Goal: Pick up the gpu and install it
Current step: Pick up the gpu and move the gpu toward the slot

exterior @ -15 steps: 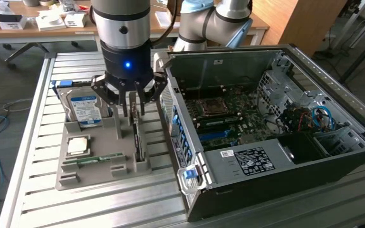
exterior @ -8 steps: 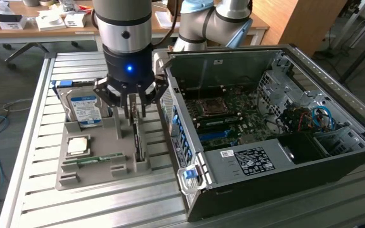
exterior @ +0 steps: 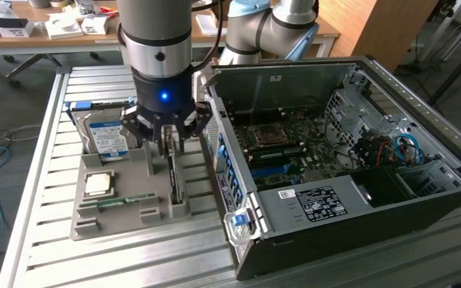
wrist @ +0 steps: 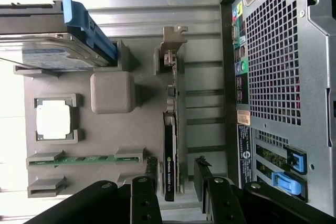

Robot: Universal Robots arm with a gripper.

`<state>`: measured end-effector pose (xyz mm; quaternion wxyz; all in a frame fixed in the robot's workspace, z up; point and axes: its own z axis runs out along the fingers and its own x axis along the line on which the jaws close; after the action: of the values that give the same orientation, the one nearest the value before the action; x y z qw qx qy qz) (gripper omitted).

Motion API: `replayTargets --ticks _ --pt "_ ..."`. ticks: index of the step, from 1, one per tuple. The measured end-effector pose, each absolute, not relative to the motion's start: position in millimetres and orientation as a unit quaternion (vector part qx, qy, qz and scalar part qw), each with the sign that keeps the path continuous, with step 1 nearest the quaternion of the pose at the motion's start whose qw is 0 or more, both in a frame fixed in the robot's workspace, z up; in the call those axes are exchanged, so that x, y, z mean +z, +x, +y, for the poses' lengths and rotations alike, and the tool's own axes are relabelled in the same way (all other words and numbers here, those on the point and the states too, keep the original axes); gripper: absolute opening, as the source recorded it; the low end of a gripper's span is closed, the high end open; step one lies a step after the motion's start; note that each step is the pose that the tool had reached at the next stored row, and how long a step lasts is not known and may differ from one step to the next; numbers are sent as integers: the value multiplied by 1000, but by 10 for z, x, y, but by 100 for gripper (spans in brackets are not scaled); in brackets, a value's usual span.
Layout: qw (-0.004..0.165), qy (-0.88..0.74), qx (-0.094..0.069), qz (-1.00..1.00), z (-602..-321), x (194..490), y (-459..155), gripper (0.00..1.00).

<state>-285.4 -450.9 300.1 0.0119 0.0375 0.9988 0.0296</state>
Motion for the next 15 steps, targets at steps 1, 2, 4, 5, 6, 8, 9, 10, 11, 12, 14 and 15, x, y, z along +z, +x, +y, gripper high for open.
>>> replayTargets --ticks 1,2,4,5,6,8,9,10,11,12,14,15 --pt "12 38 30 999 -4509 2991 -2854 42" --pt "12 37 30 999 -4509 2983 -2854 42" --pt "12 37 29 999 -4509 2982 -2854 42" --pt "12 37 29 999 -4509 2982 -2854 42" --pt "12 38 30 999 -4509 2981 -2854 42" --pt "12 37 30 999 -4509 2980 -2854 42" --pt "12 37 30 999 -4509 2972 -2854 42" --pt "12 37 30 999 -4509 2964 -2854 42" --pt "12 37 30 999 -4509 2958 -2854 42" --pt "12 37 30 999 -4509 2949 -2854 42" --pt "12 38 30 999 -4509 2929 -2854 42" --pt "12 38 30 999 -4509 2922 -2854 42"
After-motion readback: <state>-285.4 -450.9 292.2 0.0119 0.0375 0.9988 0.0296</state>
